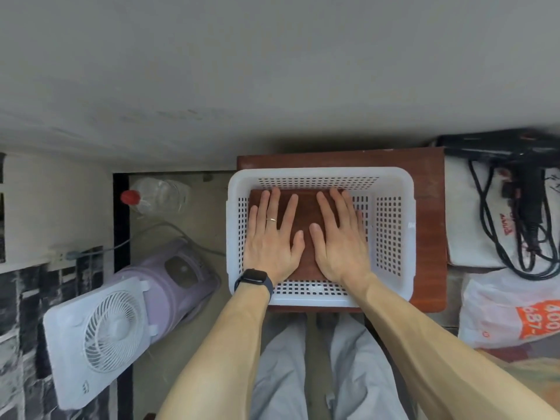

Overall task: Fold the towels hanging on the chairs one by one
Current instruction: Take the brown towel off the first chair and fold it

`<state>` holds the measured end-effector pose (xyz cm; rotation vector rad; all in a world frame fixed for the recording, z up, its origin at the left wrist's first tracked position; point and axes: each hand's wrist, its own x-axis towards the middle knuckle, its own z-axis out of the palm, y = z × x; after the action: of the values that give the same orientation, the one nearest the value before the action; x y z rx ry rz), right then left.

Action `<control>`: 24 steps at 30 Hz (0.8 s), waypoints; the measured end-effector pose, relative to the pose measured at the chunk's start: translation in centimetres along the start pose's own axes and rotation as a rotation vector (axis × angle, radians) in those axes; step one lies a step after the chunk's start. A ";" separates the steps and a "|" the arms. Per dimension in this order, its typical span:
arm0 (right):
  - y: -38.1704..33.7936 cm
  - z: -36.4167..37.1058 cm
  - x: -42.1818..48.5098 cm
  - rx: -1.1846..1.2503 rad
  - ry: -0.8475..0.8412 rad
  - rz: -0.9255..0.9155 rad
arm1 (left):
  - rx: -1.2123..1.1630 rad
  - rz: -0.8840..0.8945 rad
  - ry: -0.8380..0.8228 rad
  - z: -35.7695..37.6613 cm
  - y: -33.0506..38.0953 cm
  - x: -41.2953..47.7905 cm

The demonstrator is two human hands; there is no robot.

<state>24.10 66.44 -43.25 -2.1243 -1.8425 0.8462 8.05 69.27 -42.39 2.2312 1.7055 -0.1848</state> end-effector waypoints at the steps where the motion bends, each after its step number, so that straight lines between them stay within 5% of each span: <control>1: -0.1 -0.1 0.1 -0.002 0.005 0.005 | -0.008 -0.001 -0.002 -0.2 0.0 0.1; 9: -2.0 -5.1 0.1 -0.246 -0.282 0.009 | -0.015 0.015 -0.107 -3.8 0.6 -0.7; 14: -4.8 -12.4 -2.0 -0.304 -0.260 -0.054 | -0.033 0.032 -0.044 -10.1 -0.2 -3.6; 24: -12.7 -21.4 -7.2 -0.127 -0.264 -0.296 | -0.355 -0.429 0.147 -19.8 -2.8 -13.4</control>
<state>24.58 66.55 -17.37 -1.8082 -2.3271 0.9971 -0.21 64.24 -20.33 1.6446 2.0892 0.1779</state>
